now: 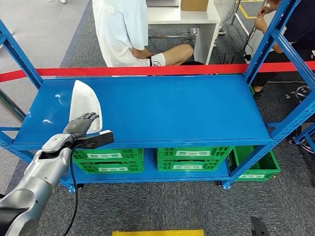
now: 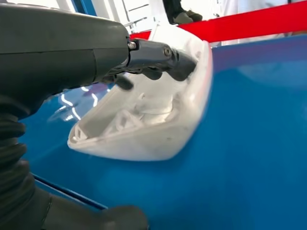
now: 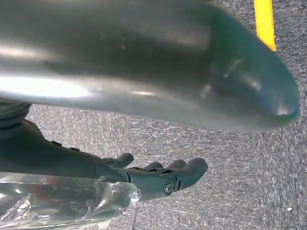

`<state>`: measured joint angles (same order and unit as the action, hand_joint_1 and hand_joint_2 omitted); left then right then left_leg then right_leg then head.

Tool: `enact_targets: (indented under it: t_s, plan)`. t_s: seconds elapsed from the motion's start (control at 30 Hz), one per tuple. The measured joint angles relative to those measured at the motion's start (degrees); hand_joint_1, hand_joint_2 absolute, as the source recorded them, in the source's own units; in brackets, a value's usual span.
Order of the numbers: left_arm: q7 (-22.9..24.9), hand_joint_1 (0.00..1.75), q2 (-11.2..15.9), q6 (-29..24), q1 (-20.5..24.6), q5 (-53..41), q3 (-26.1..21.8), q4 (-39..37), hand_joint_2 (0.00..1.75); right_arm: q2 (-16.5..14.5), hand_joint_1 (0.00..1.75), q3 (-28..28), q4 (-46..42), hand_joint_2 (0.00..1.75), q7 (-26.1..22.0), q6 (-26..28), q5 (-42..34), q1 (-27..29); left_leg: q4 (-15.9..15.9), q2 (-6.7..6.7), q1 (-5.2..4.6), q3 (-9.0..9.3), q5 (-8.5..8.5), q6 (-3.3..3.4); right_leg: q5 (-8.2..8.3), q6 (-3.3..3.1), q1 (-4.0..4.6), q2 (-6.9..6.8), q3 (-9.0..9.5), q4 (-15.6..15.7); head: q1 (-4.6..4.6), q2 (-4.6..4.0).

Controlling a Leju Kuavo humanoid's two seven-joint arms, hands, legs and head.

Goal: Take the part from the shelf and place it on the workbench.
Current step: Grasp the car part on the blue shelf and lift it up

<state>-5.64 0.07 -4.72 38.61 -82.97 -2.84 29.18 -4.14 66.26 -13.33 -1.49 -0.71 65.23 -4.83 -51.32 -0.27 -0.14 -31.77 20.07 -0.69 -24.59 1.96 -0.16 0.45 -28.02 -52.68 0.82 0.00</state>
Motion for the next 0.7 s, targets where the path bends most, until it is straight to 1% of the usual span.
enact_targets:
  t_s: [0.7]
  plan:
    - [-0.2,1.75,-0.3,0.5,-0.1,0.0,0.0,-0.7,1.75,0.2,0.0,1.3,0.0,0.0,-0.2,0.6,-1.1,0.0,0.0,0.0,0.0,0.0,-0.01,-0.01,0.0,0.0,0.0,0.01,-0.01,0.0,0.01,0.0]
